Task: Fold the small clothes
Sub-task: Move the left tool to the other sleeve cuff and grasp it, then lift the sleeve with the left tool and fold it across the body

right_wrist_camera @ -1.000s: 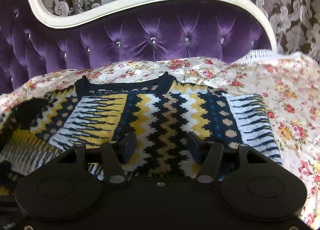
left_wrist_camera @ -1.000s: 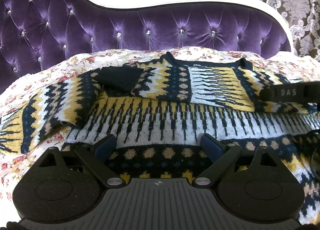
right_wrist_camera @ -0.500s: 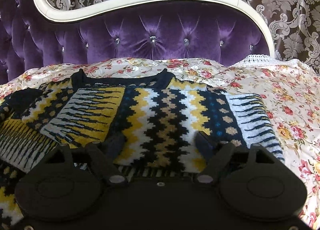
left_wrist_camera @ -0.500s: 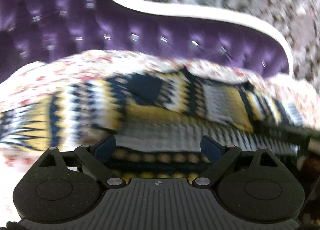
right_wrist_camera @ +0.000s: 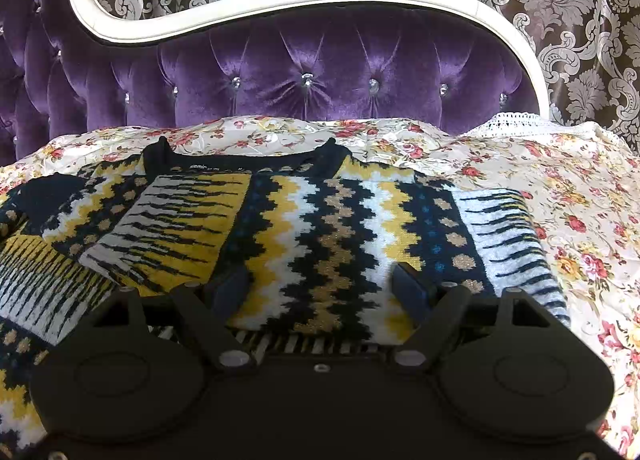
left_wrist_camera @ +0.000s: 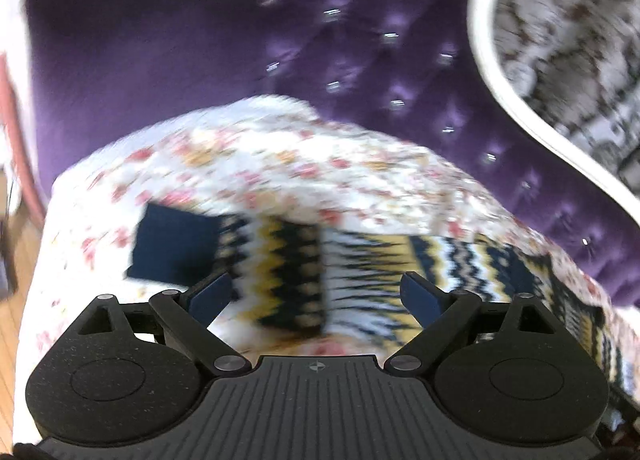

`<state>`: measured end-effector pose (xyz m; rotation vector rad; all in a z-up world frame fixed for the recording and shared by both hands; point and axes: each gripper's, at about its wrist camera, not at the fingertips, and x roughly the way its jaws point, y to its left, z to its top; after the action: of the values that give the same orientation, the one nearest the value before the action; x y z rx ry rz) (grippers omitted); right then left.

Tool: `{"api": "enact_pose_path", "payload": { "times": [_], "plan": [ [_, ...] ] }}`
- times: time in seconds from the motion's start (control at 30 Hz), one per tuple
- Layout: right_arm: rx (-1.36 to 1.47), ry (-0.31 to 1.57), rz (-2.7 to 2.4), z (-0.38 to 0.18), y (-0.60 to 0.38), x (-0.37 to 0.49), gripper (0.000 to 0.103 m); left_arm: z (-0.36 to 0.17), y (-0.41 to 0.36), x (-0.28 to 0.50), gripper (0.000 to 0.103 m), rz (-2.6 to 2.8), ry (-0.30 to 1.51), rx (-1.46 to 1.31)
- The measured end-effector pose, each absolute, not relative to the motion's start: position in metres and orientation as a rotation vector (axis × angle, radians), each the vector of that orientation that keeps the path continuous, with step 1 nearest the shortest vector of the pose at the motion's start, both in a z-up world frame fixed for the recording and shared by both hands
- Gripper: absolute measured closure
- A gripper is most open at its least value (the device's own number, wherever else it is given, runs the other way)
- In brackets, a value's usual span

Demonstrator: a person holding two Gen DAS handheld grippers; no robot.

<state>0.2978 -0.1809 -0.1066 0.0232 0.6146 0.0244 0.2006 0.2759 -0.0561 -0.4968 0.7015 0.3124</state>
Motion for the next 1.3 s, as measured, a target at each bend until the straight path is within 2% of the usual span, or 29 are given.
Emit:
{"api": "enact_pose_path", "payload": {
  "times": [0.27,0.47,0.57,0.67,0.73,0.77,0.97,1.3],
  "plan": [
    [0.026,0.614,0.026,-0.107,-0.181,0.298,0.024,-0.081,0.3,0.196,0.013,0.313,0.738,-0.618],
    [0.026,0.614,0.026,-0.106,-0.181,0.298,0.023,-0.087,0.309,0.204,0.025,0.321,0.701,-0.663],
    [0.025,0.613,0.026,-0.106,-0.181,0.298,0.023,-0.088,0.313,0.209,0.035,0.33,0.689,-0.67],
    [0.026,0.614,0.027,-0.106,-0.181,0.298,0.023,-0.09,0.317,0.214,0.059,0.351,0.693,-0.663],
    [0.026,0.614,0.027,-0.106,-0.181,0.298,0.023,-0.09,0.318,0.216,0.088,0.35,0.702,-0.656],
    [0.027,0.614,0.028,-0.106,-0.181,0.298,0.023,-0.09,0.318,0.217,0.096,0.35,0.7,-0.653],
    [0.03,0.614,0.03,-0.106,-0.181,0.299,0.023,-0.066,0.305,0.216,0.096,0.315,0.622,-0.57],
    [0.061,0.614,0.046,-0.106,-0.184,0.298,0.021,0.022,0.238,0.243,0.096,0.135,0.502,-0.434]
  ]
}}
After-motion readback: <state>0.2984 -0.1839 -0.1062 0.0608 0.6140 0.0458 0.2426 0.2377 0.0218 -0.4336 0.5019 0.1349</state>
